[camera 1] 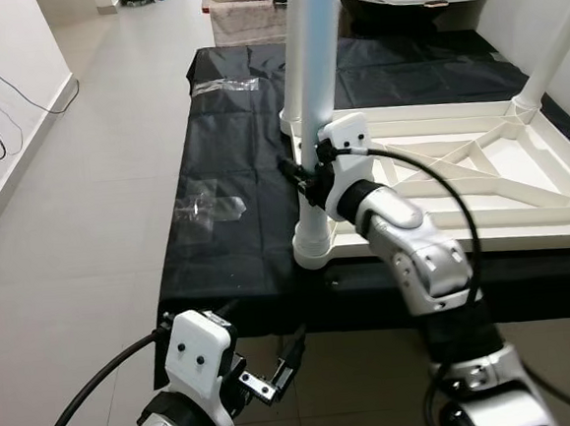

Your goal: Building children table

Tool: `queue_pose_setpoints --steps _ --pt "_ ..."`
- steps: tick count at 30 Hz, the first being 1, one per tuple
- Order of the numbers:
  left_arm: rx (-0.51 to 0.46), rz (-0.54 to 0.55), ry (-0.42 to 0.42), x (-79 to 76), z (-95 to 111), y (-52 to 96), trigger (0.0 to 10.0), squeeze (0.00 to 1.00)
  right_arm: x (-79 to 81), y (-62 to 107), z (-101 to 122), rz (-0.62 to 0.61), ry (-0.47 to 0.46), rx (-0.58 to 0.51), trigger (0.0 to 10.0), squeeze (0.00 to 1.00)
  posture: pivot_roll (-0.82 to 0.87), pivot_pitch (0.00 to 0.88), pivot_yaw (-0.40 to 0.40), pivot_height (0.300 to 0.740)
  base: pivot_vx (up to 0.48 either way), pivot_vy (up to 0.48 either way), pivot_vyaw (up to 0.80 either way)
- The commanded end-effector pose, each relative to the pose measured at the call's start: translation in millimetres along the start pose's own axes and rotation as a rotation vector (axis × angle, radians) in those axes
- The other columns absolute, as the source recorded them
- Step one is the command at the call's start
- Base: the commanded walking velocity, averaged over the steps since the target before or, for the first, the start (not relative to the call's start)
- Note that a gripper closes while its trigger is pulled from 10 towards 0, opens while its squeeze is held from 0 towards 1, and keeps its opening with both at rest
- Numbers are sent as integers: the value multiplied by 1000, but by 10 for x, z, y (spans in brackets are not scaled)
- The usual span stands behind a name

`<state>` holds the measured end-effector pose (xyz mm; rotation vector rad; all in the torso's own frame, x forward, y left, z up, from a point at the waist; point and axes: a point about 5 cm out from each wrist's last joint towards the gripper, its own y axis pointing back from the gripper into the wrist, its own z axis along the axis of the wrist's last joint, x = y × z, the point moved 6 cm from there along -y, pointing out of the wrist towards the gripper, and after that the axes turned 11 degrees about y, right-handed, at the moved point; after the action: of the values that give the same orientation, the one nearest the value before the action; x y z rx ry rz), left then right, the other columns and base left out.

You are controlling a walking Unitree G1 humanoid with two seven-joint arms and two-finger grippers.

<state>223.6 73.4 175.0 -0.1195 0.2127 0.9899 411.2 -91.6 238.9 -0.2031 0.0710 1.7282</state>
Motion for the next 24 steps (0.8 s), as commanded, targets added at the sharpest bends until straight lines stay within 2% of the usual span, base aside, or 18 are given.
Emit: queue_pose_setpoints --steps 1,4,5,6,8,12,15,18,21,23,24 --pt "35 12 6 33 -88 21 10000 0 -36 90 -704 -131 -56 257 10000 0 153 197 -20 740 0 0 0" --pt "35 12 2 41 -87 22 10000 0 -60 99 -694 -198 -70 260 10000 0 153 198 -20 740 0 0 0" --pt "35 13 0 48 -86 23 10000 0 -105 111 -678 -292 -82 262 10000 0 154 200 -20 740 0 0 0" --pt "35 13 0 50 -87 23 10000 0 -132 118 -676 -336 -87 268 10000 0 154 200 -20 740 0 0 0" --pt "35 13 1 53 -87 24 10000 0 -146 118 -675 -364 -96 269 10000 0 154 203 -20 740 0 0 0" --pt "35 15 0 59 -89 25 10000 0 -264 123 -737 -522 -122 316 10000 0 156 206 -21 740 0 0 0" --pt "34 15 0 57 -87 24 10000 0 -308 117 -745 -581 -132 328 10000 0 157 209 -21 740 0 0 0" --pt "33 14 -1 58 -87 26 10000 0 -337 111 -787 -634 -185 349 10000 0 158 211 -21 740 0 0 0" --pt "33 14 -1 58 -86 26 10000 0 -379 119 -795 -683 -190 355 10000 0 161 213 -19 740 0 0 0" --pt "30 9 -2 55 -77 22 10000 0 -486 194 -813 -832 -172 381 10000 0 157 213 -16 740 0 0 0" --pt "30 9 -2 55 -77 22 10000 0 -486 194 -813 -832 -172 381 10000 0 157 213 -16 740 0 0 0"
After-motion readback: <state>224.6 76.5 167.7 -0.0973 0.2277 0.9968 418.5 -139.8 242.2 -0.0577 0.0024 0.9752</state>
